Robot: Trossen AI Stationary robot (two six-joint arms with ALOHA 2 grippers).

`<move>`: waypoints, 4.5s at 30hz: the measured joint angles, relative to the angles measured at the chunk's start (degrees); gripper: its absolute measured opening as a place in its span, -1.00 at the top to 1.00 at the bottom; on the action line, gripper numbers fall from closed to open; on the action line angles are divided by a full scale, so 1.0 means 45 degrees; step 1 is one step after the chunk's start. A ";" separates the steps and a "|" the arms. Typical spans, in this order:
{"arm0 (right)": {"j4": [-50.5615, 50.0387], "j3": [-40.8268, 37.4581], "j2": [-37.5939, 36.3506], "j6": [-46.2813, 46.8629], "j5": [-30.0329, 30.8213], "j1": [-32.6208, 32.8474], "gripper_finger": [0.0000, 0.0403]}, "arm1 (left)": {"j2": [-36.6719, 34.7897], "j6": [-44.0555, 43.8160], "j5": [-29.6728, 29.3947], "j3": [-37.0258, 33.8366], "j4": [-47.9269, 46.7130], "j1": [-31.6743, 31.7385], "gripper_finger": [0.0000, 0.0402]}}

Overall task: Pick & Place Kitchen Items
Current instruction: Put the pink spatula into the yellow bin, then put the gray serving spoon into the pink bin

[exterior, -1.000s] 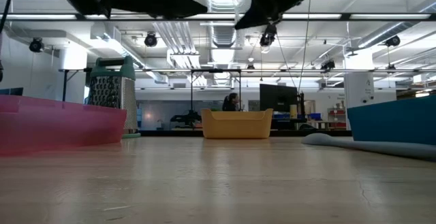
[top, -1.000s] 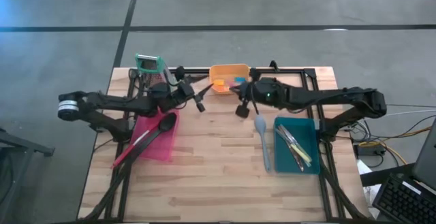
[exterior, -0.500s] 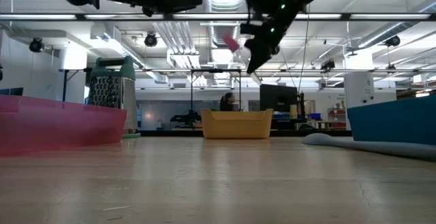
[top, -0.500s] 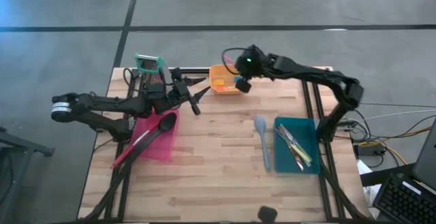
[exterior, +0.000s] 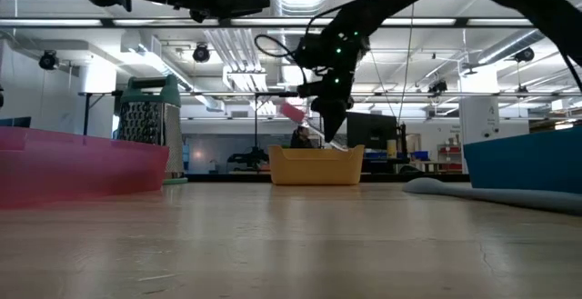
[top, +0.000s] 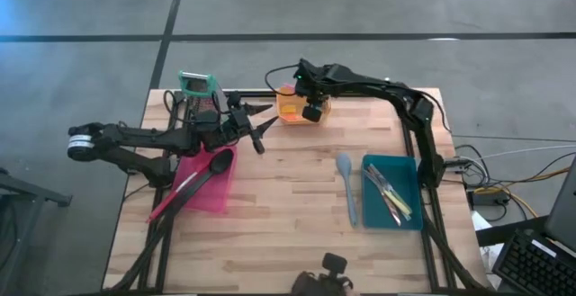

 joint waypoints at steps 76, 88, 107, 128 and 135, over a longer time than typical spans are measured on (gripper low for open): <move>-0.7890 0.3607 -0.4090 0.5544 -0.2057 0.3834 0.29 | 0.0000 -0.0345 0.0359 -0.0005 -0.0525 -0.0024 0.12; -0.7715 -0.0358 -0.5137 0.8661 -0.1809 0.6753 0.51 | 0.0002 -0.0345 0.0364 -0.0005 -0.0665 -0.0019 0.11; -0.3342 -0.5456 -0.4452 1.5286 -0.2313 1.0885 0.44 | 0.0005 -0.0447 0.0369 -0.0005 -0.0665 -0.0019 0.11; -0.6257 -0.3223 0.0671 1.3540 -0.4294 1.1083 0.50 | 0.0005 -0.0968 0.0371 -0.0005 -0.0767 -0.0015 0.11; -0.6219 -0.3193 0.1200 1.2973 -0.5550 1.1127 0.50 | 0.0005 -0.1307 0.0371 -0.0005 -0.0860 -0.0018 0.11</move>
